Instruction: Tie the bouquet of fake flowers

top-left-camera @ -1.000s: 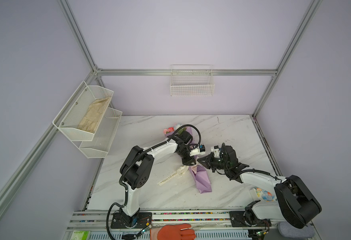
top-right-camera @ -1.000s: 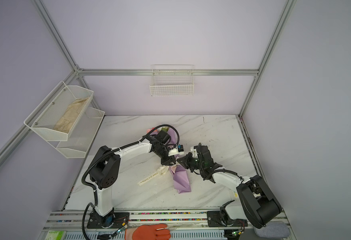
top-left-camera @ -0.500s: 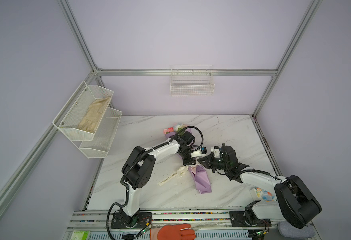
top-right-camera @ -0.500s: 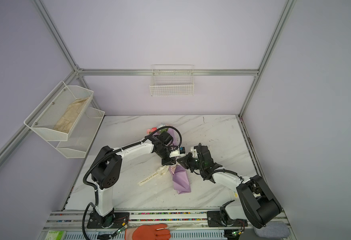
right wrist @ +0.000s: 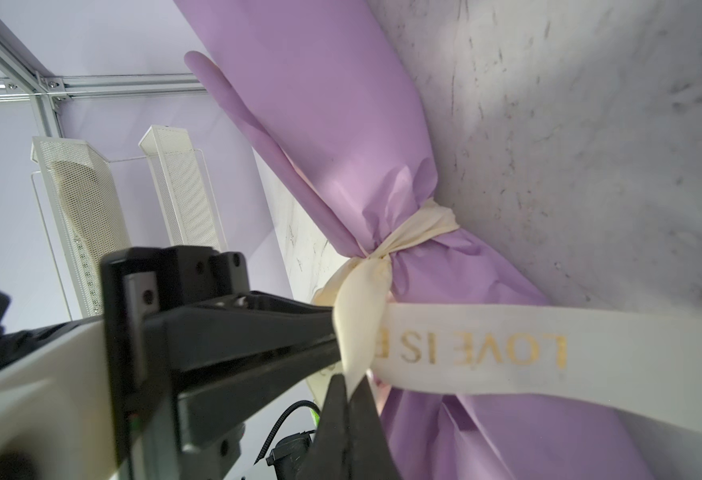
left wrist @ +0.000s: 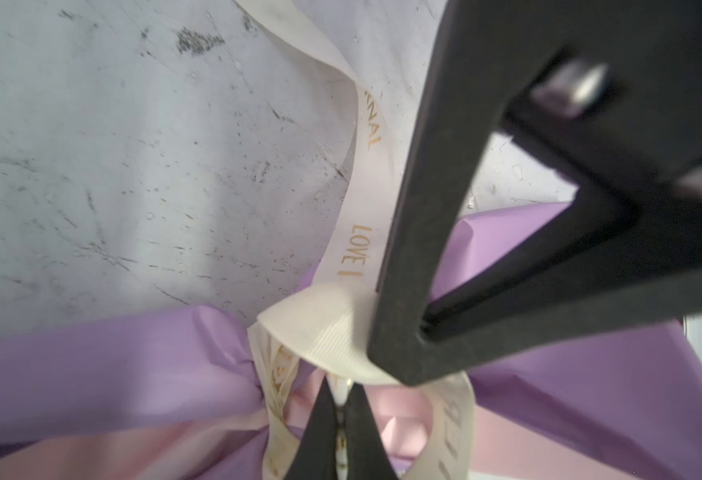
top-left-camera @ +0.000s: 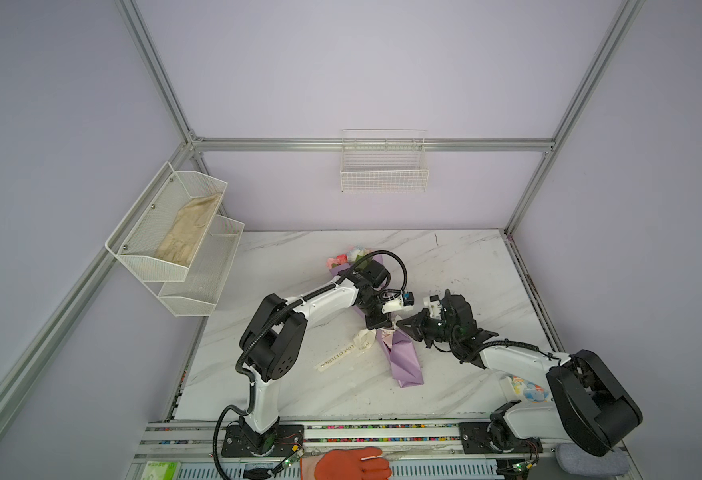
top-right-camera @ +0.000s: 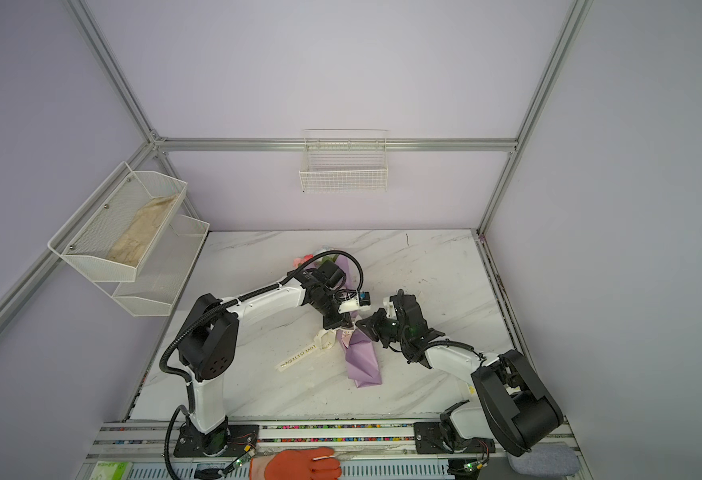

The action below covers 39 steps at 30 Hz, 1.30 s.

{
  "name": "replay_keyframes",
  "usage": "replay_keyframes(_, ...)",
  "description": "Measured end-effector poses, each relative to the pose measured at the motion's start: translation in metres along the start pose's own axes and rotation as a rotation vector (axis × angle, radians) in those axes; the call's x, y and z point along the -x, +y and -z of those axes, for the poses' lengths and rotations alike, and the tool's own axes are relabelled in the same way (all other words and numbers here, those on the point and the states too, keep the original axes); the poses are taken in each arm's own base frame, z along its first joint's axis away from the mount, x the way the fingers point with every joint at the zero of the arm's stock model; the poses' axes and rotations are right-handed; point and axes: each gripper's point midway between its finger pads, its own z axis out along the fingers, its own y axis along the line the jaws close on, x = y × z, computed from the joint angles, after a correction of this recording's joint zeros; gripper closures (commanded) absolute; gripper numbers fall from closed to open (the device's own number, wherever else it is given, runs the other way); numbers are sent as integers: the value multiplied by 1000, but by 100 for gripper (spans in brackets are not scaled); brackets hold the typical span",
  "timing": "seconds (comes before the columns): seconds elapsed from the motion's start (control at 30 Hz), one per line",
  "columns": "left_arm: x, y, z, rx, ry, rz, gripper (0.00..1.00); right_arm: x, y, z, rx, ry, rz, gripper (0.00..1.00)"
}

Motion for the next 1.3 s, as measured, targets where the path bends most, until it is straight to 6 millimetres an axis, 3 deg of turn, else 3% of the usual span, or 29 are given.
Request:
replay_keyframes(0.3, 8, 7, 11, 47, -30, 28, 99, 0, -3, -1, -10, 0, 15, 100)
replay_keyframes(0.47, 7, 14, 11, 71, -66, 92, 99, 1, -30, -3, -128, 4, 26, 98)
replay_keyframes(0.5, 6, 16, 11, 76, -75, 109, 99, 0, -34, -2, -150, 7, 32, 96)
replay_keyframes(0.6, 3, 17, 15, 83, -104, 151, 98, 1, -38, 1, -188, 7, 62, 74)
replay_keyframes(0.77, 10, 21, 20, 93, -154, 173, 98, 7, -16, 8, -190, -10, 171, 60)
replay_keyframes(0.97, 11, 22, 19, 94, -168, 185, 98, 34, 30, 30, -208, -151, 485, 59)
replay_keyframes(1.07, 11, 21, 19, 95, -176, 194, 98, 38, 44, 41, -188, -213, 666, 58)
replay_keyframes(1.17, 12, 22, 20, 96, -184, 201, 98, 36, 43, 41, -149, -229, 814, 57)
replay_keyframes(1.3, 11, 22, 20, 94, -189, 203, 98, 29, 24, 28, -136, -190, 937, 56)
